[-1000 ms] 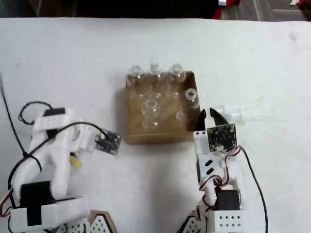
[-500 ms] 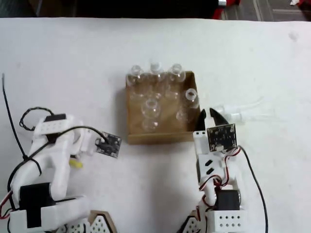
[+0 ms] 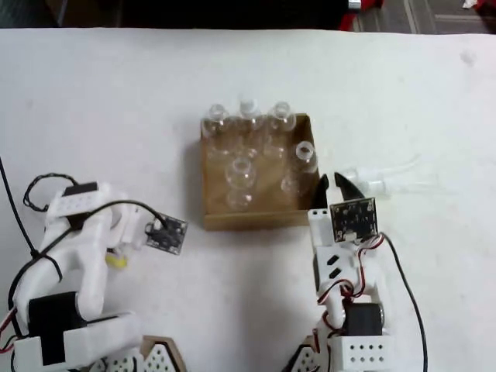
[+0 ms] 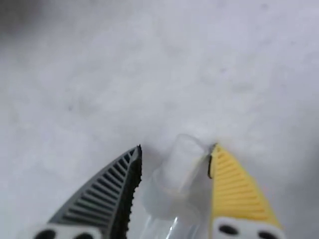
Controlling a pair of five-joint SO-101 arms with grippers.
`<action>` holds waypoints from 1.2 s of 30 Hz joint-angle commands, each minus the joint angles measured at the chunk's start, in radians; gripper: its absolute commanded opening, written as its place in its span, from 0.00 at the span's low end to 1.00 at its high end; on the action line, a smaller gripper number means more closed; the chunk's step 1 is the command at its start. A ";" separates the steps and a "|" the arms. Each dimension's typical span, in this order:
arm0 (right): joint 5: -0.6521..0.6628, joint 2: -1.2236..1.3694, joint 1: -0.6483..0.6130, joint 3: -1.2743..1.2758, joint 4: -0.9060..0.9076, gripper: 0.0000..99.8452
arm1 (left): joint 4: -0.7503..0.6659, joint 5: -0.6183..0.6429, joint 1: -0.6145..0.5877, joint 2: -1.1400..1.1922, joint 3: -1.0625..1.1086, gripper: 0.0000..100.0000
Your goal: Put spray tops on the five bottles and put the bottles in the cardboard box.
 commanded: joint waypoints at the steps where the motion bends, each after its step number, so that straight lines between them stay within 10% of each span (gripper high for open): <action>1: 0.012 -0.004 -0.008 0.008 -0.013 0.05 | -0.072 -0.021 -0.038 -0.033 -0.006 0.21; 22: 0.014 -0.004 -0.008 0.008 -0.012 0.05 | -0.069 -0.008 0.004 -0.031 -0.005 0.11; 36: 0.014 -0.004 -0.005 0.008 -0.013 0.05 | -0.002 0.393 0.229 -0.044 -0.146 0.03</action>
